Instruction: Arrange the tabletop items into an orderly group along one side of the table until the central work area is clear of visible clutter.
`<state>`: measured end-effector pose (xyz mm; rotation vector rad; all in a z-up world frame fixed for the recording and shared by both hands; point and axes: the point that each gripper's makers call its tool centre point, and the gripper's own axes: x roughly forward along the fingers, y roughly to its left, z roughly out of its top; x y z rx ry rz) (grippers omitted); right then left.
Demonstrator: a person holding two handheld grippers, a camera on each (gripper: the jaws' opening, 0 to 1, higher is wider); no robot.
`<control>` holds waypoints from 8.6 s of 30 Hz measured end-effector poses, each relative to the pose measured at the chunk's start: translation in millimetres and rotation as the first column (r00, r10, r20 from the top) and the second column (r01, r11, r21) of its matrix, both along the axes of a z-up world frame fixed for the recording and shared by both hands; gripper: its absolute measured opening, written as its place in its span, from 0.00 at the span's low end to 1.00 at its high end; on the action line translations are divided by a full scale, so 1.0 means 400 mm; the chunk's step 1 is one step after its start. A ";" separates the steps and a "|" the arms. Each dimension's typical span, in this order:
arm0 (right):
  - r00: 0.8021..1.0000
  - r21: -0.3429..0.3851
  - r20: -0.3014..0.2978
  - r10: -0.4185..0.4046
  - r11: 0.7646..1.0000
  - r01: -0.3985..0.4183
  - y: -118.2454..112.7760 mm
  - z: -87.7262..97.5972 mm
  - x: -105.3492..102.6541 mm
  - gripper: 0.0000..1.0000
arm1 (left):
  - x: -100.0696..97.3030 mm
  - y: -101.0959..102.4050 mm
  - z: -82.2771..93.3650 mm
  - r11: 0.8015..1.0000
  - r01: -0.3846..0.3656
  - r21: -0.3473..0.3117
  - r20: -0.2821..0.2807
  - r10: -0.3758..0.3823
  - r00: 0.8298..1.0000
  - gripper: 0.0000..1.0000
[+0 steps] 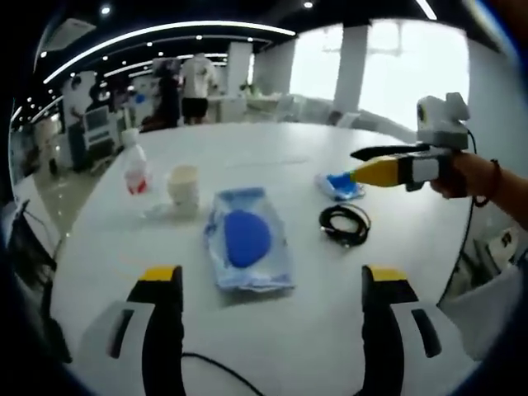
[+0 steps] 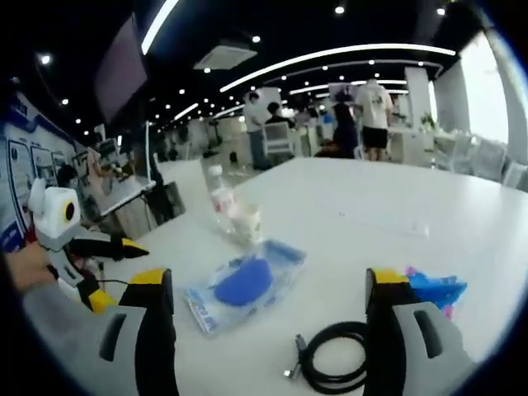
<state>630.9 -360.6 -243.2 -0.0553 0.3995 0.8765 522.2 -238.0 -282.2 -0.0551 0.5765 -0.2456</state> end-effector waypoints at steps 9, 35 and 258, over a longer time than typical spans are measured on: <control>0.996 -0.024 0.025 0.085 0.996 -0.084 0.053 -0.007 0.055 0.91 | 0.017 0.007 -0.009 0.994 -0.096 -0.054 -0.008 0.096 0.995 0.83; 0.969 -0.098 0.012 0.247 0.965 -0.245 0.172 -0.201 0.210 0.69 | 0.035 -0.011 -0.159 0.959 -0.257 -0.119 -0.158 0.237 0.959 0.65; 0.981 -0.027 -0.020 -0.192 0.981 0.192 -0.259 0.033 -0.242 0.99 | -0.114 0.142 0.182 0.998 -0.009 0.056 0.255 -0.006 0.967 0.92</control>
